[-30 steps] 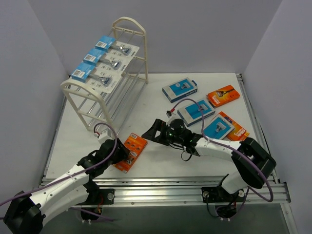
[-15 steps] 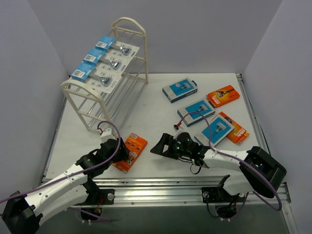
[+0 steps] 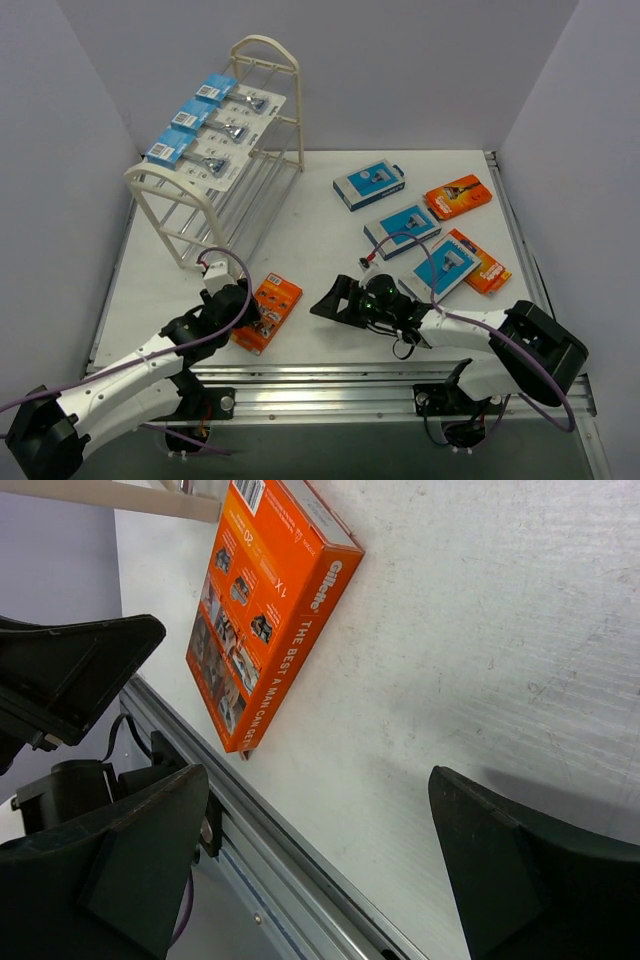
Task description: Place and organize the shaving razors onto the shelf
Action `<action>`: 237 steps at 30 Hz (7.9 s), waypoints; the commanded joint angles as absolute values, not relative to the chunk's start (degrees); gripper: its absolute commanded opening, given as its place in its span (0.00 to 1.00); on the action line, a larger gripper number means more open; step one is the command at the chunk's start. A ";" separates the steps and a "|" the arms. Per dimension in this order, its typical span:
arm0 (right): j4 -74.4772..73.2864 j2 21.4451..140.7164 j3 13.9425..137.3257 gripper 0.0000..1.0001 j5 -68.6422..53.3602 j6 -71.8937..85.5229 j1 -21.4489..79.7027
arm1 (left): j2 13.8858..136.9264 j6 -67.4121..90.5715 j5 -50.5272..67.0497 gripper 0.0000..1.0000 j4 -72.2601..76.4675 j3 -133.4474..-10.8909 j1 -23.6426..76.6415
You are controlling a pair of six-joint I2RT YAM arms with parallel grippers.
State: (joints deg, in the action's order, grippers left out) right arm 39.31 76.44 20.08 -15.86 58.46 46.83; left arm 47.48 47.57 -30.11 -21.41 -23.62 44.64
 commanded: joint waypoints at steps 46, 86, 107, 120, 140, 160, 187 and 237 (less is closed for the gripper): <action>48.62 74.01 10.20 0.89 -21.45 60.64 40.96 | 59.23 56.51 -26.72 0.94 -1.76 -21.09 50.53; 31.63 50.69 2.63 0.89 -5.18 66.71 43.60 | 69.97 46.32 -24.86 0.94 8.02 -35.15 58.81; 38.67 59.33 4.22 0.88 -8.08 65.65 41.05 | 89.91 36.21 -12.57 0.91 -2.90 -47.90 39.73; 42.98 62.84 3.52 0.88 -9.84 65.83 39.99 | 91.32 36.82 -4.05 0.61 6.05 -43.51 35.68; 26.37 50.72 4.22 0.88 -7.91 62.05 36.39 | 93.34 42.89 2.55 0.02 16.77 -29.20 36.30; 22.85 57.12 10.89 0.90 -13.53 53.27 25.85 | 94.92 47.90 1.50 0.02 25.93 -18.64 36.65; 38.32 75.58 14.85 0.82 -22.06 50.63 22.59 | 99.58 52.82 0.53 0.02 33.13 -12.04 36.74; 53.70 88.42 18.54 0.24 -31.73 51.06 30.06 | 103.89 57.74 -3.69 0.02 36.74 -10.37 41.66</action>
